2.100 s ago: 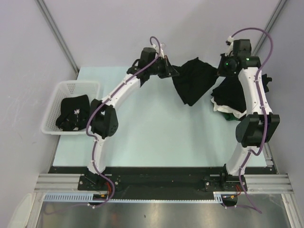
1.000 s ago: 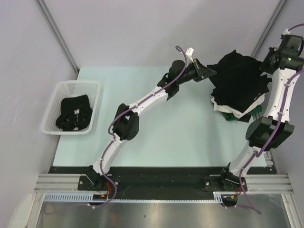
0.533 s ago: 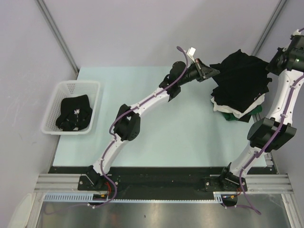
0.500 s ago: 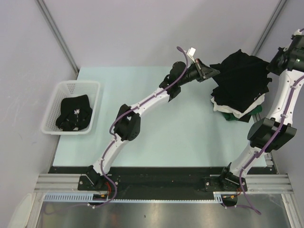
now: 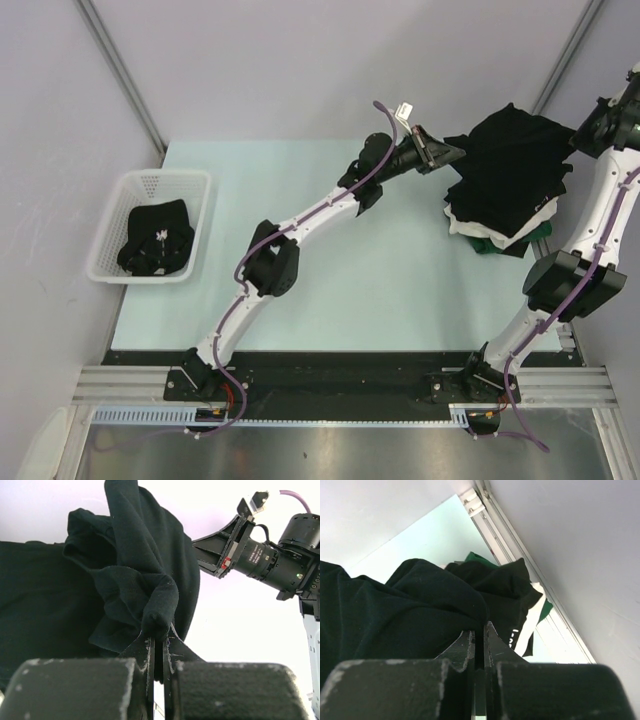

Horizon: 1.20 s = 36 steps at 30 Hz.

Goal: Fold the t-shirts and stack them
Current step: Put the neatly folded tshirt into the corner of the board with both arms

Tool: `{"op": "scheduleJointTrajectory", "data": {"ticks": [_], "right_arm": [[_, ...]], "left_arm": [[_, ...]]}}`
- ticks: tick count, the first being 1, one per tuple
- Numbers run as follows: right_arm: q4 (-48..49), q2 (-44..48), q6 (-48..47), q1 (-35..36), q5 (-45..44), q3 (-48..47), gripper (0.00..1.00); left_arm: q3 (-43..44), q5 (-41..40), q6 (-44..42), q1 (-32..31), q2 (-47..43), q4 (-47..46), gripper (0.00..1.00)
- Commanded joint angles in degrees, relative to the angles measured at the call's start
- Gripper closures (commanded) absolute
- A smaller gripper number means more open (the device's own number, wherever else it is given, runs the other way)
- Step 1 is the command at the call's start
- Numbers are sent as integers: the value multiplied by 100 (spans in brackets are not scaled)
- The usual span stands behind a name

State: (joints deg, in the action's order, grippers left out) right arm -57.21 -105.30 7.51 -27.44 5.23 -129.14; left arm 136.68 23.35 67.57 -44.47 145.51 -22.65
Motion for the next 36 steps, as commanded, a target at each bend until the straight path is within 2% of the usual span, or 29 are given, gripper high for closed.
{"op": "scheduleJointTrajectory", "data": {"ticks": [1, 15, 20, 36], "right_arm": [[562, 176, -56, -279, -866, 91, 100], [395, -263, -153, -323, -1824, 205, 100], [430, -334, -153, -402, -2105, 591, 100], [465, -781, -39, -692, -2176, 856, 100]], "left_arm": [[192, 196, 239, 70, 196, -398, 100], [192, 257, 450, 26, 654, -494, 100], [183, 222, 511, 8, 750, -556, 100], [96, 161, 740, -1, 1049, -819, 100]]}}
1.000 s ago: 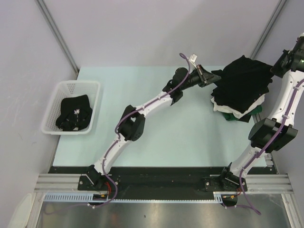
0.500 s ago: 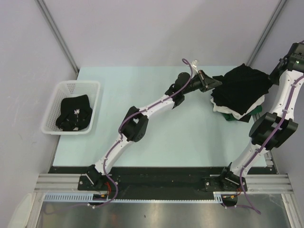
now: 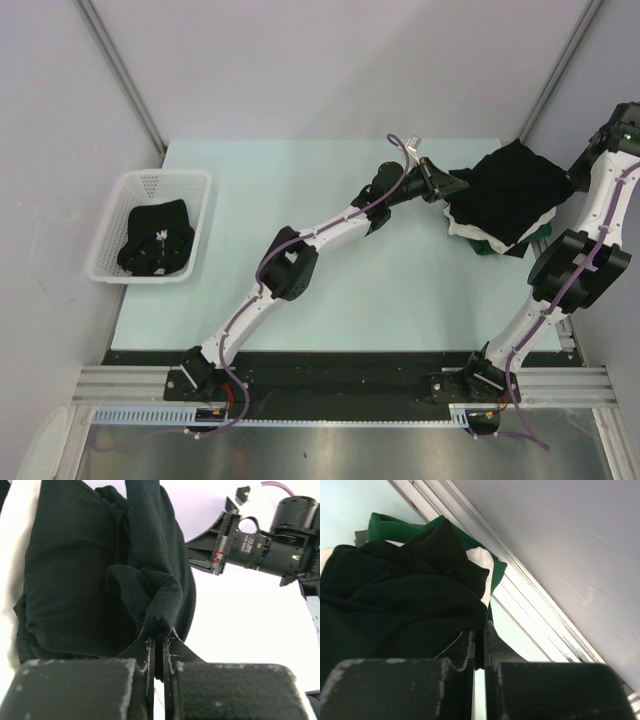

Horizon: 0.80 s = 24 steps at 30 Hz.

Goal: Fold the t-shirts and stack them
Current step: Put the neatly folded tshirt into the corner of the board with both arms

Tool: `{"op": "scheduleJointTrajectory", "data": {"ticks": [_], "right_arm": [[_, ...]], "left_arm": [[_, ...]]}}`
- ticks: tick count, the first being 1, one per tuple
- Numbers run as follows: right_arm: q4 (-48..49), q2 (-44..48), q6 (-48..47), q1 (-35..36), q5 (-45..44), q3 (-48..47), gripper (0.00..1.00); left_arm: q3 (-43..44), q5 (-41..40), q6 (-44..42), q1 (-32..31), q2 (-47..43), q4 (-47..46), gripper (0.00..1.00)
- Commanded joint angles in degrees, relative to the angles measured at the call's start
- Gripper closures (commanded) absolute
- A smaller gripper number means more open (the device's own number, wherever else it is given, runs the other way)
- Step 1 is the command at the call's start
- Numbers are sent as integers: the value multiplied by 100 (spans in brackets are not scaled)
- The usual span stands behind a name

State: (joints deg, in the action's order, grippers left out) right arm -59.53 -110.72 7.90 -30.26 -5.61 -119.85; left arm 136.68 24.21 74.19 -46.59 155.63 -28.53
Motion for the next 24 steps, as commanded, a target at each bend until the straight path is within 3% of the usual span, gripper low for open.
{"op": "scheduleJointTrajectory", "data": {"ticks": [1, 7, 10, 12, 13, 16, 24], "right_arm": [[688, -257, -78, -419, -1127, -56, 100], [793, -293, -104, -428, -1162, 173, 100], [794, -266, -113, -428, -1145, 155, 100], [785, -257, -105, -419, -1101, 120, 93], [785, -257, -96, -419, -1057, 68, 81], [758, -240, -113, -402, -916, -46, 69], [714, -117, -157, -112, -810, -328, 52]], "left_arm": [[95, 75, 69, 220, 37, -232, 100], [43, 93, 113, 264, 64, -275, 99], [43, 111, 95, 282, 29, -275, 91], [43, 154, 25, 291, -41, -232, 85], [34, 163, -1, 308, -68, -223, 76], [-10, 304, -247, 334, -226, -205, 65], [-466, 585, -564, 379, -770, -284, 46]]}}
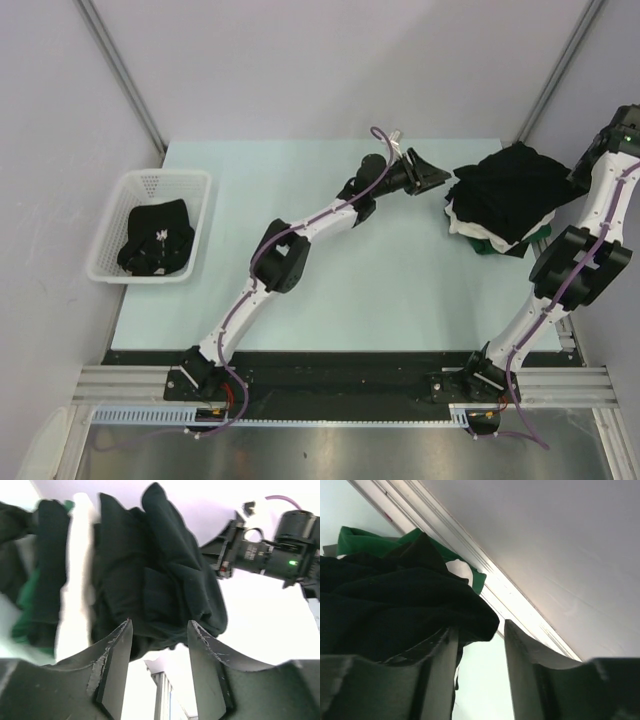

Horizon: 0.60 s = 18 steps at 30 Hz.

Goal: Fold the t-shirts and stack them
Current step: Put the neatly folded tshirt into the corner of the board with both arms

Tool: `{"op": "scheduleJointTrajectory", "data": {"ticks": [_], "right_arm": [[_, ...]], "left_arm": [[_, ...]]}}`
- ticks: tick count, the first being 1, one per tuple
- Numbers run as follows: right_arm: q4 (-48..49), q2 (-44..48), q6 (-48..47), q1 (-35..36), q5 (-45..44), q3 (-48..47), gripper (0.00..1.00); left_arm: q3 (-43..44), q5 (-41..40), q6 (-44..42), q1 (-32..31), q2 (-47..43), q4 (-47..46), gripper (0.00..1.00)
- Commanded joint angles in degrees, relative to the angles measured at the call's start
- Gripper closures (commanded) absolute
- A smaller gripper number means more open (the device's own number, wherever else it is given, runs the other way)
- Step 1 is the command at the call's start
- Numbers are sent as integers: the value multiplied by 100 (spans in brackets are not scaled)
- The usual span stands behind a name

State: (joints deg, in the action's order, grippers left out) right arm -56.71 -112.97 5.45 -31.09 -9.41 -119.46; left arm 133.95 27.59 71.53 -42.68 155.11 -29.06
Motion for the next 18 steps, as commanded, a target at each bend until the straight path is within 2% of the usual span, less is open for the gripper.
{"op": "scheduleJointTrajectory", "data": {"ticks": [1, 8, 11, 12, 13, 18], "right_arm": [[433, 134, 70, 15, -430, -368, 50], [424, 468, 78, 323, -299, -464, 38], [415, 635, 79, 437, -299, -482, 29], [415, 662, 79, 472, -307, -482, 9], [415, 723, 61, 499, -333, -473, 1], [406, 890, 79, 499, -369, -350, 0]], "left_arm": [[-298, 255, -332, -13, -762, -241, 45], [-721, 360, -403, 5, -1105, -390, 40], [-966, 405, -464, 14, -1289, -477, 37], [-1037, 396, -473, 14, -1342, -487, 35], [-1177, 405, -499, 14, -1395, -495, 34], [-1686, 449, -587, 14, -1747, -610, 27]]}}
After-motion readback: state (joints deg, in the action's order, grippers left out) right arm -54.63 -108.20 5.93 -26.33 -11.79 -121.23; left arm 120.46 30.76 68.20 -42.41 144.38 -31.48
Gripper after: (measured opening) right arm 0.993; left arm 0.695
